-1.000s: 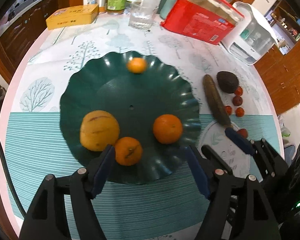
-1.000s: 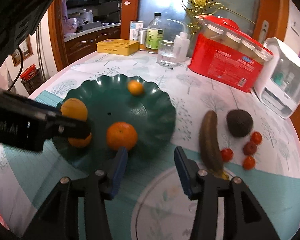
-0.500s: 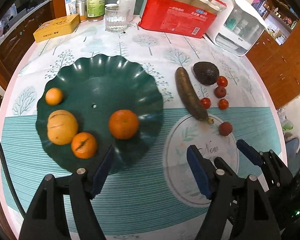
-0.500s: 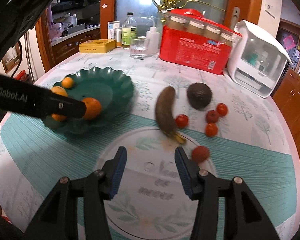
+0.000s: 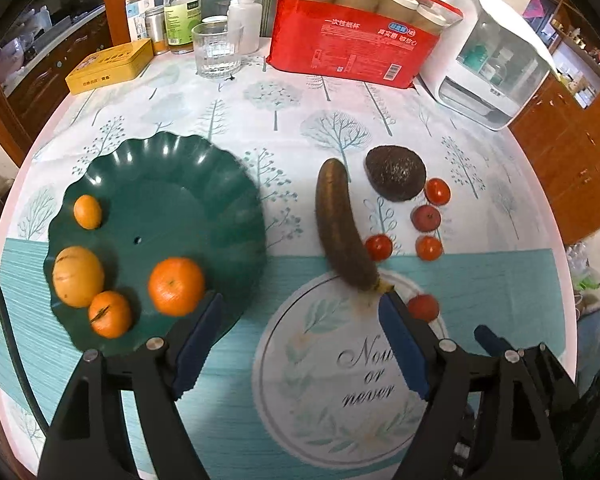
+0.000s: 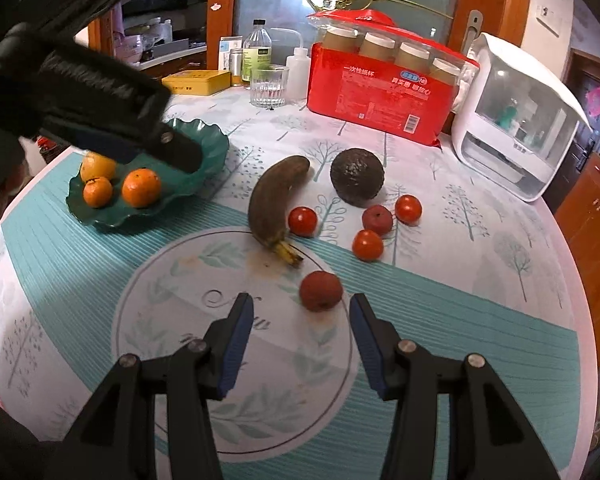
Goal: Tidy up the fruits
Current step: 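Grasp the brown banana with the left tool while the right tool grasps the red lychee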
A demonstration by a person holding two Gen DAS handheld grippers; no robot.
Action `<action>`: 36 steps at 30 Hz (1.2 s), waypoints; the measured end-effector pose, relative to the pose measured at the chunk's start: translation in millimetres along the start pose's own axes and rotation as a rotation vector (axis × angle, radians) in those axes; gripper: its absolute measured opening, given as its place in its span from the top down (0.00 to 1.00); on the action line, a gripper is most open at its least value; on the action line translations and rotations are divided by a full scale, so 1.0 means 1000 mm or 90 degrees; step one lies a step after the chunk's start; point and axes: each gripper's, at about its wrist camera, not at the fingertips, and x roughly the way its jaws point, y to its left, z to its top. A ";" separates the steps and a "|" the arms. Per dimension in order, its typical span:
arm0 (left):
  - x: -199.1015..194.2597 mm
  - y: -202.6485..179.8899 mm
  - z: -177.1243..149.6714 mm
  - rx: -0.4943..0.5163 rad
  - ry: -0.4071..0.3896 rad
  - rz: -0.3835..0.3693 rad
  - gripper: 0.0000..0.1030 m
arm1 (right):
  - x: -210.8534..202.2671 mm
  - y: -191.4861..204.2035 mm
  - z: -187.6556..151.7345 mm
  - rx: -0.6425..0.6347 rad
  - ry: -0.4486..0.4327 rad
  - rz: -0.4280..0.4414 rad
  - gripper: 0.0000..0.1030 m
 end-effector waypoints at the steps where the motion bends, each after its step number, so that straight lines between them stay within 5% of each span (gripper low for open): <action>1: 0.002 -0.002 0.002 -0.001 0.001 0.001 0.24 | 0.002 -0.003 0.000 -0.003 0.001 0.006 0.51; 17: 0.073 -0.038 0.039 -0.043 0.052 0.035 0.25 | 0.050 -0.036 0.003 -0.028 0.006 0.069 0.51; 28: 0.102 -0.046 0.049 -0.042 0.078 0.062 0.48 | 0.067 -0.035 0.010 -0.047 0.018 0.135 0.52; 36: 0.120 -0.046 0.052 -0.045 0.098 0.079 0.60 | 0.076 -0.037 0.008 -0.046 0.039 0.154 0.67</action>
